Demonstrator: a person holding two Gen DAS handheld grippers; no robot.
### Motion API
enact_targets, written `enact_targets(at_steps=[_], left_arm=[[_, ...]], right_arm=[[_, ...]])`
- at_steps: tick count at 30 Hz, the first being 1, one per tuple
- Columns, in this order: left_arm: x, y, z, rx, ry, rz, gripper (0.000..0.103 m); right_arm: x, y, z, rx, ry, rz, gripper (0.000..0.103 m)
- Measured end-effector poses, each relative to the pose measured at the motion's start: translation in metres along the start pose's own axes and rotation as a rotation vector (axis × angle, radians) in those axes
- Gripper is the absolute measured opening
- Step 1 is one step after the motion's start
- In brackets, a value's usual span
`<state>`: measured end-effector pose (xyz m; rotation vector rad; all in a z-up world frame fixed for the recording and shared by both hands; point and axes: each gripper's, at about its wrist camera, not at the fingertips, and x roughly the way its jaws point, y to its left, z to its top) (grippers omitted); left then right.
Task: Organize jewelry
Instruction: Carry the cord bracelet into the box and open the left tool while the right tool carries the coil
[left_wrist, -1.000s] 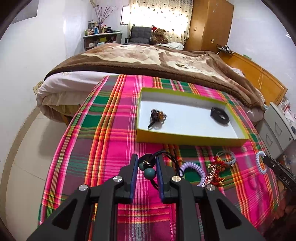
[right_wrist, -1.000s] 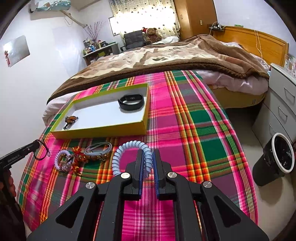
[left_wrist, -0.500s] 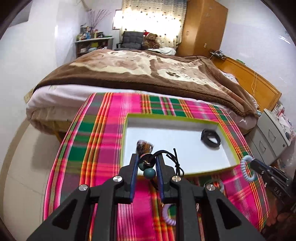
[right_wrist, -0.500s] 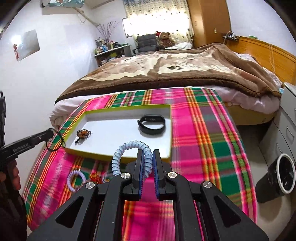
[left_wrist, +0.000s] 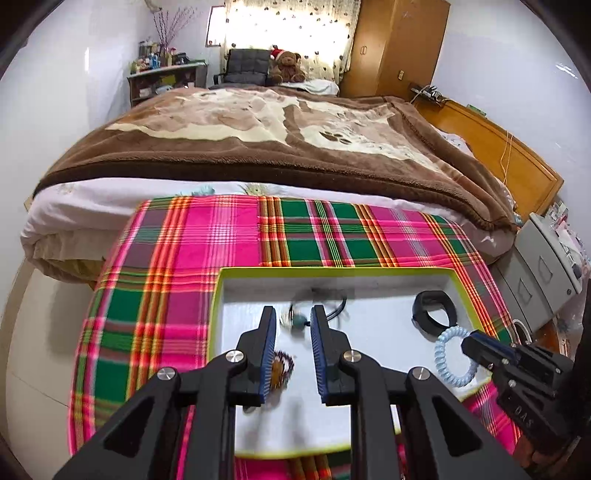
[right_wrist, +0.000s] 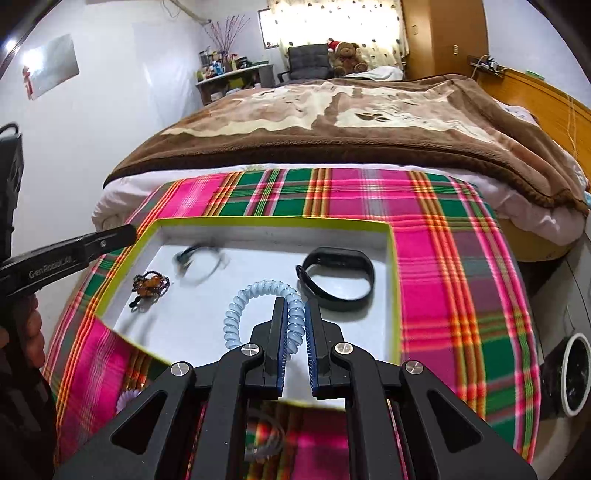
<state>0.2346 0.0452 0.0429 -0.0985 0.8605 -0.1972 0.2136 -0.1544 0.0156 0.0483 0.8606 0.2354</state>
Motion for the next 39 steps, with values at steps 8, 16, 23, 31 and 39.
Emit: enact_targets(at_steps=[8, 16, 23, 31, 39], left_arm=[[0.035, 0.008, -0.001, -0.035, 0.07, 0.008, 0.02], [0.053, 0.005, -0.001, -0.034, 0.106, 0.002, 0.022], [0.06, -0.002, 0.001, 0.009, 0.123, 0.037, 0.03], [0.068, 0.002, -0.001, 0.009, 0.151, 0.124, 0.03], [0.054, 0.006, -0.003, -0.013, 0.117, 0.124, 0.036]], right_arm=[[0.019, -0.003, 0.004, 0.002, 0.028, -0.006, 0.01], [0.031, 0.003, 0.008, -0.021, 0.05, -0.01, 0.01], [0.042, 0.011, 0.008, -0.05, 0.074, -0.027, 0.01], [0.049, 0.014, 0.008, -0.073, 0.081, -0.049, 0.01], [0.043, 0.019, 0.008, -0.084, 0.051, -0.053, 0.017]])
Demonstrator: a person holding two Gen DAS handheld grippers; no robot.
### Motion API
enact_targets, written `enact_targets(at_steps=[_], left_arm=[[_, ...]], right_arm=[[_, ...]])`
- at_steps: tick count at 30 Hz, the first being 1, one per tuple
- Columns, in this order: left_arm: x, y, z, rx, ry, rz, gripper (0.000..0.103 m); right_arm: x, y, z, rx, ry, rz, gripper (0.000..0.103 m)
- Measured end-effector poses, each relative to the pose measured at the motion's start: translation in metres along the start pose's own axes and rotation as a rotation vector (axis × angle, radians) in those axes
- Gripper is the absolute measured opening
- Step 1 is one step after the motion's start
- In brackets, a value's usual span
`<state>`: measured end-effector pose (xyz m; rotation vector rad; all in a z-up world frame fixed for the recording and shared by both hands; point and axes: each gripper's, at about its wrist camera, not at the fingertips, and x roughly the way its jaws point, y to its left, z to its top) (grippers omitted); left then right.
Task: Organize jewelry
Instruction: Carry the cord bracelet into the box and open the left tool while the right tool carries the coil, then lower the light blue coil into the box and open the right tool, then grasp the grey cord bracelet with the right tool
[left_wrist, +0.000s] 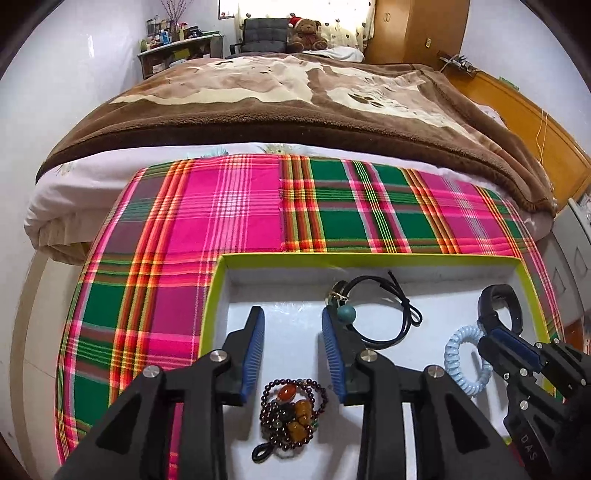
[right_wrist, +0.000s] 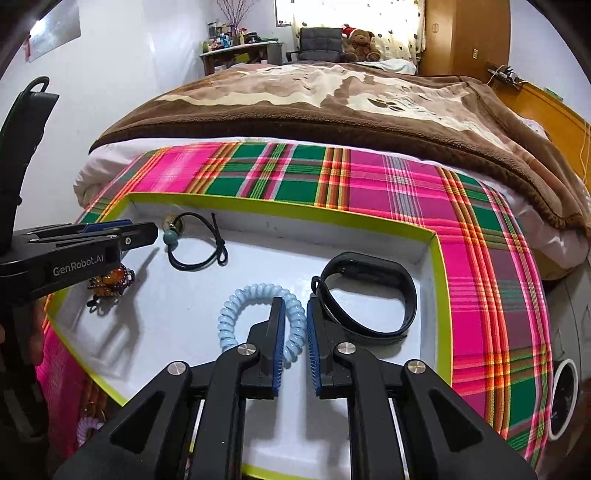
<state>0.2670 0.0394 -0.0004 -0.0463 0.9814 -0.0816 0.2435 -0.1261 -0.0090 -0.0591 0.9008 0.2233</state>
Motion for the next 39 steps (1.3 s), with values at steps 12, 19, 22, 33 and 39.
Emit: enact_targets(at_steps=[12, 19, 22, 33, 39], left_arm=[[-0.046, 0.002, -0.018, -0.012, -0.076, -0.016, 0.044], [-0.076, 0.003, -0.041, -0.017, -0.115, -0.02, 0.046], [-0.086, 0.004, -0.052, -0.022, -0.121, -0.039, 0.046], [-0.108, 0.025, -0.1, -0.1, -0.134, -0.07, 0.05], [-0.115, 0.04, -0.127, -0.133, -0.131, -0.089, 0.05]], right_arm=[[-0.031, 0.004, -0.011, 0.036, -0.056, 0.021, 0.035], [-0.055, 0.008, -0.023, 0.058, -0.081, 0.037, 0.035], [-0.066, 0.008, -0.03, 0.069, -0.093, 0.045, 0.035], [-0.095, -0.009, -0.067, 0.139, -0.101, 0.06, 0.035], [-0.086, -0.021, -0.088, 0.216, -0.044, 0.057, 0.045]])
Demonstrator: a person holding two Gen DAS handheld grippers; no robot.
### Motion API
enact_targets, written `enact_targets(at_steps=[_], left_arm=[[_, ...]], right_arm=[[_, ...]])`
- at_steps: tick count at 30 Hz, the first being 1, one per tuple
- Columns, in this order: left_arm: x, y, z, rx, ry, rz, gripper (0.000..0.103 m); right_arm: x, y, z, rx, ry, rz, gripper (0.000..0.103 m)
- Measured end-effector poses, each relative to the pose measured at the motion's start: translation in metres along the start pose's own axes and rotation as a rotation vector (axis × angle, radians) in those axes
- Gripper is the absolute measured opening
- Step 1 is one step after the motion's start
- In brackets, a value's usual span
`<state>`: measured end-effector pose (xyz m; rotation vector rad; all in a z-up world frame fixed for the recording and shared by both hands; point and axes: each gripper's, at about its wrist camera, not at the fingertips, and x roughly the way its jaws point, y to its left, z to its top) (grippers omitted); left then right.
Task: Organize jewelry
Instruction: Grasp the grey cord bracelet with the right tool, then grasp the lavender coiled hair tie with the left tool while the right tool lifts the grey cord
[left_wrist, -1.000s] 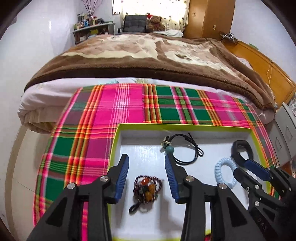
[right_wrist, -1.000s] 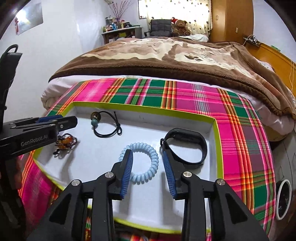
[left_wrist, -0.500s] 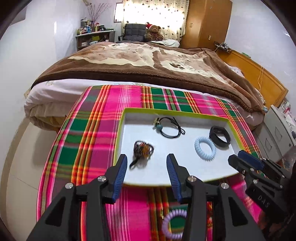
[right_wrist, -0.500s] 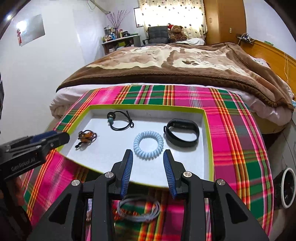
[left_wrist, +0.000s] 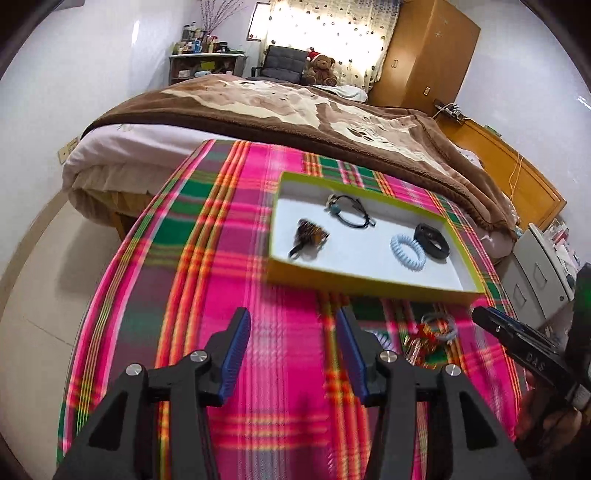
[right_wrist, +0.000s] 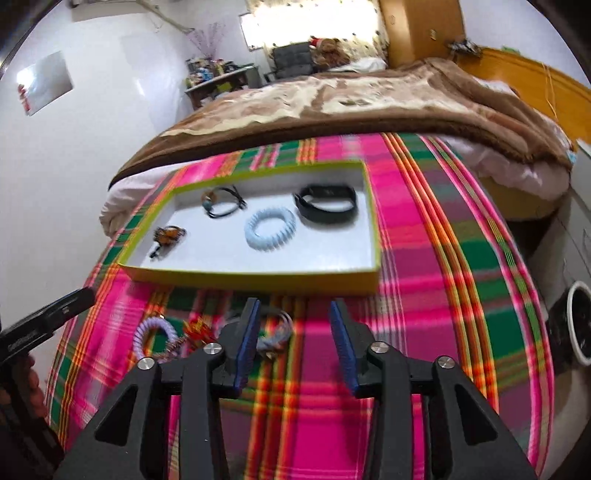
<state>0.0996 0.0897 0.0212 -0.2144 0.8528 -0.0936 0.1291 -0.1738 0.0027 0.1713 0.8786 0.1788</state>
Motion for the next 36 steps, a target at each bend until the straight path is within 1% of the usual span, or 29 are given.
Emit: enact_targets(at_steps=[1, 3, 8, 10, 16, 19, 20, 23, 24, 25, 26, 28, 29, 30, 36], left_arm=[[-0.001, 0.002, -0.003, -0.001, 0.001, 0.009, 0.05], [-0.003, 0.007, -0.009, -0.005, 0.001, -0.001, 0.05], [-0.005, 0.016, -0.016, -0.016, 0.008, -0.037, 0.05], [-0.004, 0.02, -0.019, -0.023, 0.013, -0.06, 0.05], [-0.003, 0.025, -0.027, -0.015, 0.027, -0.111, 0.05], [0.0, 0.026, -0.029, -0.016, 0.034, -0.138, 0.05], [0.0, 0.026, -0.03, -0.014, 0.038, -0.144, 0.05], [0.003, 0.027, -0.033, -0.012, 0.055, -0.16, 0.05], [0.003, 0.028, -0.033, -0.009, 0.062, -0.163, 0.05], [0.004, 0.027, -0.034, -0.005, 0.066, -0.162, 0.05], [0.005, 0.028, -0.034, 0.0, 0.071, -0.162, 0.05], [0.006, 0.027, -0.035, 0.006, 0.085, -0.162, 0.05], [0.007, 0.026, -0.035, 0.008, 0.09, -0.16, 0.05], [0.007, 0.026, -0.036, 0.009, 0.095, -0.162, 0.05], [0.009, 0.021, -0.04, 0.011, 0.113, -0.146, 0.051]], right_arm=[[0.003, -0.002, -0.001, 0.017, 0.013, 0.006, 0.046], [0.007, -0.002, -0.001, 0.025, 0.025, 0.019, 0.046], [0.026, 0.007, 0.003, 0.014, 0.066, -0.011, 0.046], [0.034, 0.011, 0.002, 0.004, 0.093, -0.047, 0.046], [0.035, 0.024, -0.005, -0.047, 0.084, -0.145, 0.046], [0.033, 0.03, -0.013, -0.075, 0.08, -0.207, 0.045], [0.032, 0.03, -0.015, -0.075, 0.077, -0.218, 0.044], [0.027, 0.031, -0.019, -0.074, 0.076, -0.225, 0.033], [0.025, 0.03, -0.021, -0.071, 0.075, -0.227, 0.026], [0.023, 0.03, -0.023, -0.066, 0.073, -0.225, 0.02], [0.021, 0.03, -0.024, -0.063, 0.072, -0.224, 0.018], [0.019, 0.029, -0.026, -0.058, 0.066, -0.213, 0.008], [0.017, 0.029, -0.027, -0.054, 0.063, -0.208, 0.005], [0.014, 0.028, -0.028, -0.047, 0.058, -0.204, 0.003], [-0.008, 0.007, -0.03, 0.029, -0.006, -0.153, 0.003]])
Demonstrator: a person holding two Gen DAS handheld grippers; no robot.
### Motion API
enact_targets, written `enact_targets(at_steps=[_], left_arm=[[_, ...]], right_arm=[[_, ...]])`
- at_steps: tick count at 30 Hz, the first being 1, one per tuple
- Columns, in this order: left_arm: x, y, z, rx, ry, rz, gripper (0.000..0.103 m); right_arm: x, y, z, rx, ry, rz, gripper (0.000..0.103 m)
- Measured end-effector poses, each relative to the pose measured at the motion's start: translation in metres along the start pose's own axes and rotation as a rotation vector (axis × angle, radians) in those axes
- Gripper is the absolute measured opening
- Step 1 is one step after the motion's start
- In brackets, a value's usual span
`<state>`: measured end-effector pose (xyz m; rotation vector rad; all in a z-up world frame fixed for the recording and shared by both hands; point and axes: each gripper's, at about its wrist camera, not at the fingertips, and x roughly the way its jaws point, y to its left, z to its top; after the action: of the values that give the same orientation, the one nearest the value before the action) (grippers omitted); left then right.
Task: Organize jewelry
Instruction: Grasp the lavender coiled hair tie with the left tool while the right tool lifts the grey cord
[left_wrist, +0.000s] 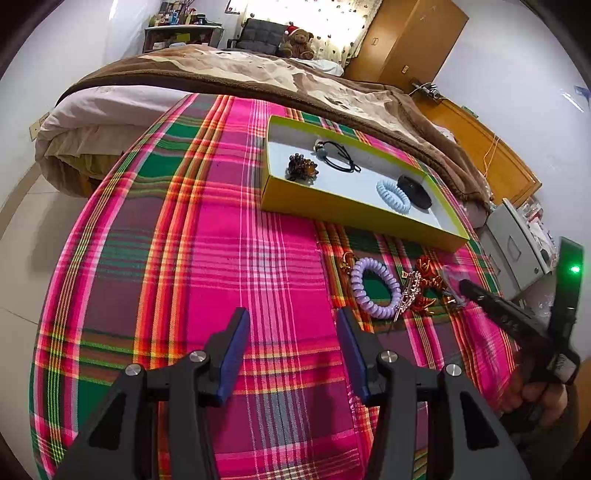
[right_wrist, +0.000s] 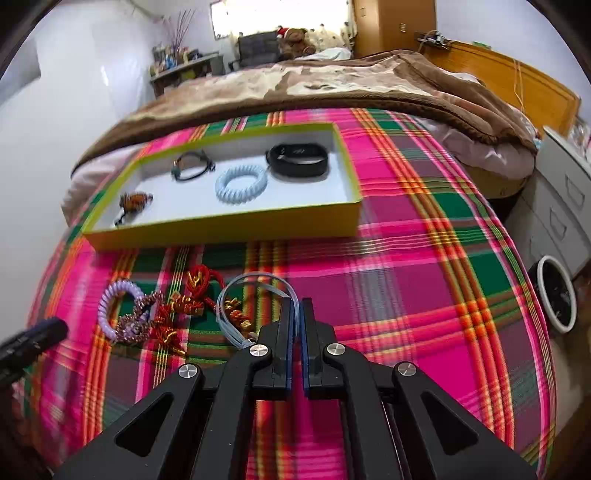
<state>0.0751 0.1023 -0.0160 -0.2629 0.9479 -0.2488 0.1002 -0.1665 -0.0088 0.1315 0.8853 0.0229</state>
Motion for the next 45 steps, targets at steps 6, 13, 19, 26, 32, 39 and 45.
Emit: enact_targets(at_steps=[6, 13, 19, 26, 32, 39, 45], left_arm=[[0.005, -0.008, 0.0, -0.004, 0.017, 0.004, 0.051], [0.015, -0.027, 0.003, 0.017, 0.053, -0.005, 0.055], [0.027, -0.038, 0.014, 0.014, 0.068, 0.017, 0.055], [0.036, -0.046, 0.023, 0.038, 0.066, 0.088, 0.055], [0.043, -0.065, 0.017, 0.174, 0.042, 0.218, 0.053], [0.042, -0.065, 0.018, 0.194, 0.027, 0.259, 0.04], [0.037, -0.058, 0.017, 0.162, 0.017, 0.247, 0.016]], right_arm=[[-0.02, -0.021, 0.004, 0.065, -0.055, 0.075, 0.003], [-0.023, -0.039, 0.0, 0.069, -0.05, 0.077, 0.003], [-0.018, -0.057, -0.009, 0.069, -0.007, 0.079, 0.003], [-0.021, -0.072, -0.015, 0.046, 0.028, 0.101, 0.003], [-0.029, -0.087, -0.024, 0.054, 0.029, 0.12, 0.018], [-0.049, -0.071, -0.032, -0.087, -0.037, 0.213, 0.038], [-0.027, -0.048, -0.033, -0.188, 0.03, 0.176, 0.038]])
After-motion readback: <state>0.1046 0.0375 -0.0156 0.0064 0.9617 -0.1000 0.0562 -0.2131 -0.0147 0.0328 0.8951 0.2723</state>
